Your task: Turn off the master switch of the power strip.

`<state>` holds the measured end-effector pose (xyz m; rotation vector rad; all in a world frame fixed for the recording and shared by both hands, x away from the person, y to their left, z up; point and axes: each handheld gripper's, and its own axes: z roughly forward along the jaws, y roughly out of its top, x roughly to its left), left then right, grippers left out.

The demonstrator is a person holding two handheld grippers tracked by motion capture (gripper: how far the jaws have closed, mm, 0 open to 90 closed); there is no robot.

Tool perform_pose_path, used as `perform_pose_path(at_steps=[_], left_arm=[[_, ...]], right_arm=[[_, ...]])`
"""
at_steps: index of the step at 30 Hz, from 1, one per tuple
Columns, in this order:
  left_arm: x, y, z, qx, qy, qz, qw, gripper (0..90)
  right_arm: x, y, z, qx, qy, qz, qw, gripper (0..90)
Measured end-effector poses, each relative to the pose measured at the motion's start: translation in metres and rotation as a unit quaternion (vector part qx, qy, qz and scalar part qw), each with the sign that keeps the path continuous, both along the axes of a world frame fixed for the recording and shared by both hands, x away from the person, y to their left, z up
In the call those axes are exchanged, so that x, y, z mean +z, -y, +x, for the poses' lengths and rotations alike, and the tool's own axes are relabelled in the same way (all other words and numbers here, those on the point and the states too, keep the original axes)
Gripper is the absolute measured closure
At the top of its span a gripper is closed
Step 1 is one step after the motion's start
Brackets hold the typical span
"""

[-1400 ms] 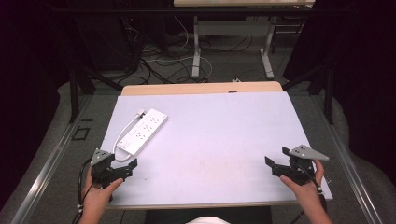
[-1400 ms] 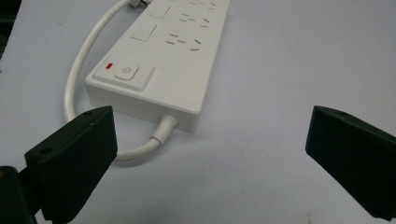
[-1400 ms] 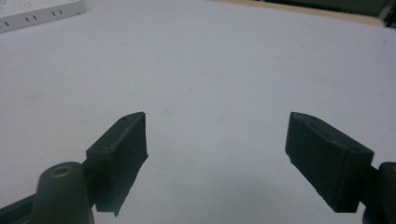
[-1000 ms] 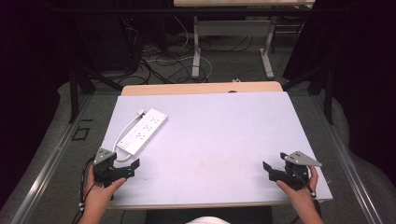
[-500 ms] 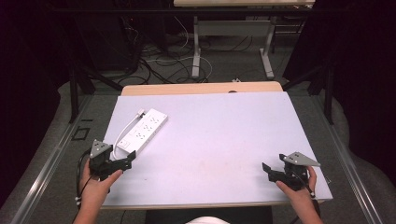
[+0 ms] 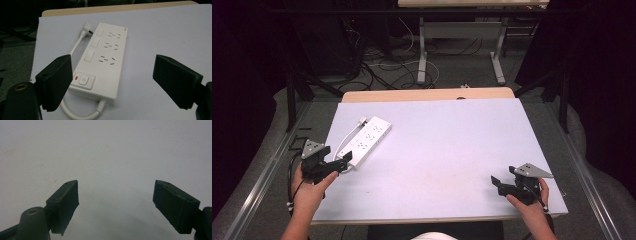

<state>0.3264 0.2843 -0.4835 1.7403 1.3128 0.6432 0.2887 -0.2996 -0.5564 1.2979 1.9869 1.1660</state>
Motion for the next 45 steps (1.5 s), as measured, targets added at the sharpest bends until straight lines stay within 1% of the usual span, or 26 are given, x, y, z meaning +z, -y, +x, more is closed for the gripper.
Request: perform_pose_path(at_steps=[1, 10, 13, 15, 16, 18, 20, 23, 26, 28, 30, 32, 34, 35, 36, 38, 39, 41, 42, 43, 44, 45], left_arm=[[0.002, -0.002, 0.001, -0.001, -0.003, 0.006, 1.0, 16.4], [0.012, -0.007, 0.011, 0.012, -0.012, 0.009, 0.9998, 19.3], [0.014, -0.009, 0.014, 0.011, -0.016, 0.011, 0.9998, 21.7], [0.014, -0.01, 0.016, 0.012, -0.015, 0.009, 0.9998, 22.1], [0.015, -0.01, 0.017, 0.014, -0.021, 0.007, 0.9997, 22.1], [0.014, -0.012, 0.019, 0.015, -0.016, -0.001, 0.9998, 22.5], [0.014, -0.013, 0.021, 0.015, -0.018, -0.009, 0.9997, 23.2], [0.012, -0.014, 0.024, 0.016, -0.027, -0.022, 0.9993, 23.3], [0.011, -0.015, 0.027, 0.025, -0.036, -0.019, 0.9988, 25.3], [0.01, -0.016, 0.028, 0.025, -0.037, -0.014, 0.9989, 32.7], [0.008, -0.016, 0.029, 0.039, -0.035, -0.014, 0.9985, 35.0], [0.007, -0.018, 0.03, 0.052, -0.043, -0.019, 0.9976, 37.2], [0.005, -0.02, 0.033, 0.058, -0.053, -0.025, 0.9966, 38.2], [0.004, -0.021, 0.034, 0.061, -0.055, -0.025, 0.9963, 38.7], [0.002, -0.021, 0.035, 0.064, -0.056, -0.031, 0.9959, 39.2], [-0.001, -0.023, 0.038, 0.066, -0.06, -0.036, 0.9954, 40.2], [-0.002, -0.023, 0.039, 0.066, -0.068, -0.035, 0.9949, 40.9], [-0.004, -0.023, 0.042, 0.07, -0.07, -0.034, 0.9945, 42.4], [-0.005, -0.024, 0.043, 0.069, -0.078, -0.033, 0.9941, 43.7], [-0.006, -0.024, 0.045, 0.069, -0.078, -0.038, 0.9938, 43.9], [-0.006, -0.025, 0.046, 0.066, -0.084, -0.041, 0.9934, 45.0], [-0.008, -0.025, 0.047, 0.069, -0.082, -0.044, 0.9933, 46.1]], right_arm=[[0.0, 0.0, 0.0, 0.0, 0.0, 0.0, 1.0, 19.9], [-0.001, -0.001, 0.0, 0.002, -0.001, 0.004, 1.0, 19.9], [0.0, 0.0, 0.0, 0.004, -0.004, 0.005, 1.0, 19.9], [0.0, 0.0, 0.0, 0.005, -0.003, 0.006, 1.0, 19.9], [0.0, 0.0, 0.0, 0.005, -0.003, 0.006, 1.0, 19.9], [0.0, 0.001, 0.0, 0.006, -0.001, 0.004, 1.0, 19.9], [-0.001, 0.001, 0.0, 0.006, -0.001, 0.005, 1.0, 19.9], [-0.001, 0.001, 0.001, 0.007, 0.001, 0.005, 1.0, 19.9], [-0.001, 0.001, 0.001, 0.004, 0.004, 0.004, 1.0, 19.9], [-0.001, 0.002, 0.001, 0.004, 0.002, 0.006, 1.0, 19.9], [-0.001, 0.002, 0.001, 0.006, 0.002, 0.006, 1.0, 19.9], [-0.001, 0.002, 0.001, 0.007, 0.001, 0.006, 1.0, 19.9], [-0.002, 0.002, 0.001, 0.005, 0.003, 0.006, 1.0, 19.9], [-0.002, 0.001, 0.001, 0.004, 0.002, 0.008, 1.0, 19.9], [-0.002, 0.001, 0.001, 0.004, 0.002, 0.009, 1.0, 19.9], [-0.001, 0.001, 0.001, 0.005, -0.004, 0.01, 0.9999, 19.9], [-0.002, 0.001, 0.001, 0.001, 0.001, 0.012, 0.9999, 19.8], [-0.002, 0.001, 0.001, 0.002, 0.0, 0.012, 0.9999, 19.8], [-0.002, 0.001, 0.001, 0.003, -0.001, 0.011, 0.9999, 19.8], [-0.002, 0.001, 0.001, 0.003, 0.0, 0.012, 0.9999, 19.8], [-0.002, 0.001, 0.001, 0.003, 0.0, 0.011, 0.9999, 19.8], [-0.002, 0.001, 0.001, 0.002, -0.003, 0.011, 0.9999, 19.8]])
